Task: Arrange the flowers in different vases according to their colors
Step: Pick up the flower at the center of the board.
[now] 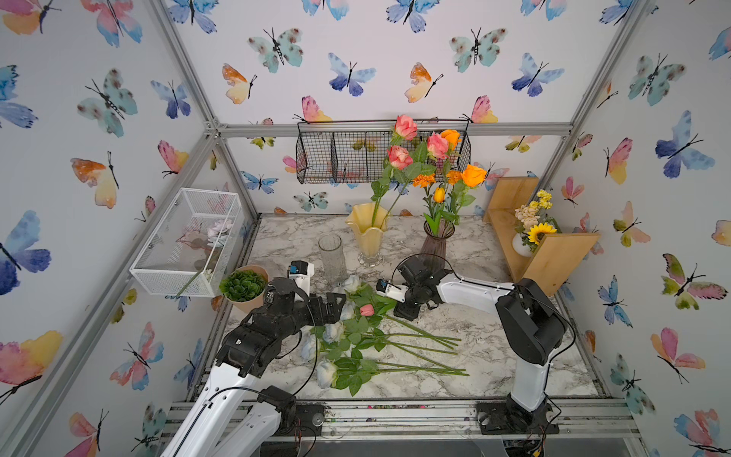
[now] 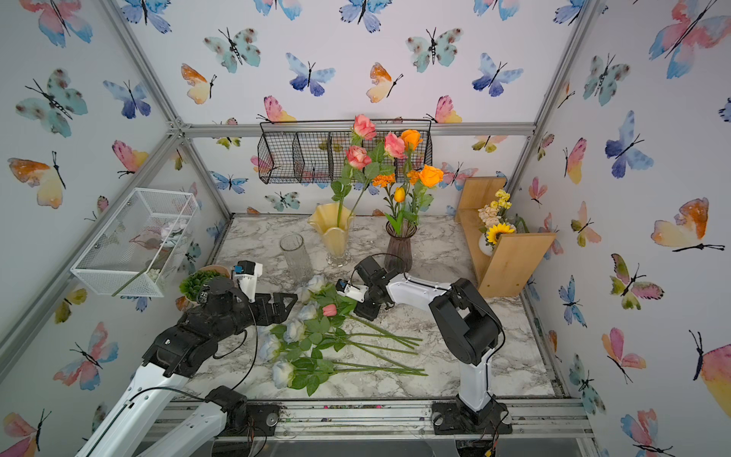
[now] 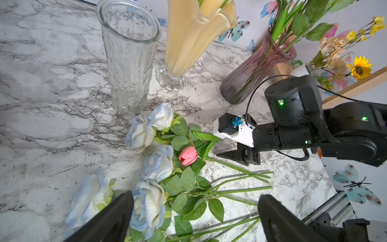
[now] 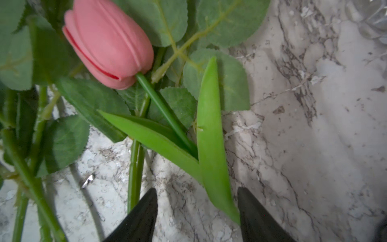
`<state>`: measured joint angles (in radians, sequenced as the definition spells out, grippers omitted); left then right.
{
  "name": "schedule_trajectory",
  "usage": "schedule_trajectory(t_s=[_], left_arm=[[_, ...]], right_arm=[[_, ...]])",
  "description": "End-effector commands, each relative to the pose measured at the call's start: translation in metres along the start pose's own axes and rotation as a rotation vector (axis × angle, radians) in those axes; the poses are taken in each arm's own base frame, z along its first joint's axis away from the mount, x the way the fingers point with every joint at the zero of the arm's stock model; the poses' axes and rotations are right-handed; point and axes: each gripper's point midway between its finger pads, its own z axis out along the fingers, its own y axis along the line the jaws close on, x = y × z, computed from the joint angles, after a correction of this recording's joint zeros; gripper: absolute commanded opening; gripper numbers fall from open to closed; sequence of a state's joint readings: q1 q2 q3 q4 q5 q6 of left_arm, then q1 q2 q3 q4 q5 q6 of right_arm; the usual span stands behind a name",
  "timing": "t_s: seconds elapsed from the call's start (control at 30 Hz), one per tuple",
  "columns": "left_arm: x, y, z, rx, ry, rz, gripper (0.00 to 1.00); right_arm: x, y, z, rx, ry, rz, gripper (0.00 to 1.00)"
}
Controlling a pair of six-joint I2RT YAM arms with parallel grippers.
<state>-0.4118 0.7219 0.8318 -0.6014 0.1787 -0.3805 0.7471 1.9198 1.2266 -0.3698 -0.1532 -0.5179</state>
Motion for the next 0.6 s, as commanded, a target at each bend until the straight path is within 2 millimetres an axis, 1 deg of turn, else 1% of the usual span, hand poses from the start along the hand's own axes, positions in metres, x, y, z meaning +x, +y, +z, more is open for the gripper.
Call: schedule_trajectory(t_s=[0.0, 0.13, 0.27, 0.4, 0.57], left_arm=[[-0.003, -0.002, 0.001, 0.017, -0.013, 0.019, 0.99], [-0.004, -0.002, 0.000, 0.022, -0.016, 0.017, 0.99], [-0.005, -0.001, 0.000, 0.026, -0.020, 0.015, 0.99], [-0.005, -0.001, 0.000, 0.029, -0.023, 0.013, 0.99], [-0.006, -0.001, -0.002, 0.030, -0.029, 0.014, 0.99]], right_arm=[[-0.004, -0.007, 0.010, 0.024, 0.008, -0.015, 0.61], [-0.001, -0.007, 0.019, 0.027, 0.022, -0.010, 0.57], [0.002, -0.012, 0.025, 0.054, 0.038, -0.007, 0.51], [0.003, -0.013, 0.026, 0.057, 0.046, 0.003, 0.40], [0.007, -0.014, 0.022, 0.073, 0.058, 0.014, 0.23]])
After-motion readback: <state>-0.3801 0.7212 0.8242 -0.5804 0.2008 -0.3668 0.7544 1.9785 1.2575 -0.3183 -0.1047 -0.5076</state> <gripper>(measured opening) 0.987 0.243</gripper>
